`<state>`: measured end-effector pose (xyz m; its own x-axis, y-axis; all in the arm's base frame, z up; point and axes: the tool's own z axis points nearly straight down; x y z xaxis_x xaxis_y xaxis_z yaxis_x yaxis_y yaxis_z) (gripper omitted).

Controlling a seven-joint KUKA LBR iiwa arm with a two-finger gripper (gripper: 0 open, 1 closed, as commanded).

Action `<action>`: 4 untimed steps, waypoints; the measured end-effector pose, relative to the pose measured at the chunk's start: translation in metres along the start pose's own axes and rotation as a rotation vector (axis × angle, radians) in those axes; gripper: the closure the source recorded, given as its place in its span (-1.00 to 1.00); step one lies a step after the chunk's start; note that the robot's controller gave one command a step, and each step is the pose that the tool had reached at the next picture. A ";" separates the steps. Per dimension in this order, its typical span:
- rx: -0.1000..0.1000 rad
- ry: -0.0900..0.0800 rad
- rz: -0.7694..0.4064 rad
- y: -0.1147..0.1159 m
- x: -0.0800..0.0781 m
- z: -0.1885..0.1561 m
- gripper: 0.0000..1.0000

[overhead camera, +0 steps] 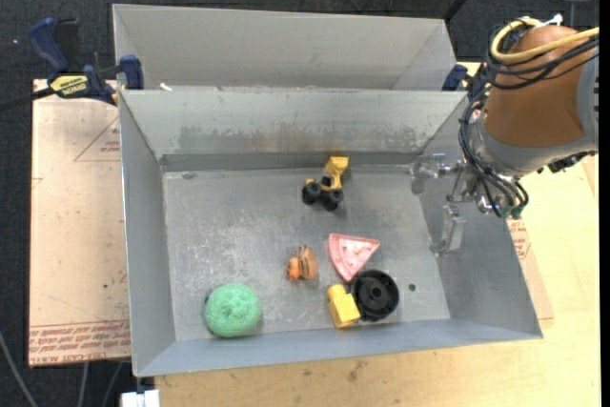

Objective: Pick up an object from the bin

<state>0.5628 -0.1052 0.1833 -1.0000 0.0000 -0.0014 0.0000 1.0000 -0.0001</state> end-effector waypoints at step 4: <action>0.000 0.002 0.147 0.077 0.057 0.106 -1.00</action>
Offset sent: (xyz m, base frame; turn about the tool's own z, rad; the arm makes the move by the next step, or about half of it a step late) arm -0.0408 0.0334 -0.0794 0.0354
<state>0.5057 -0.0282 0.0768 -0.9892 0.1469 0.0010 0.1469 0.9892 0.0001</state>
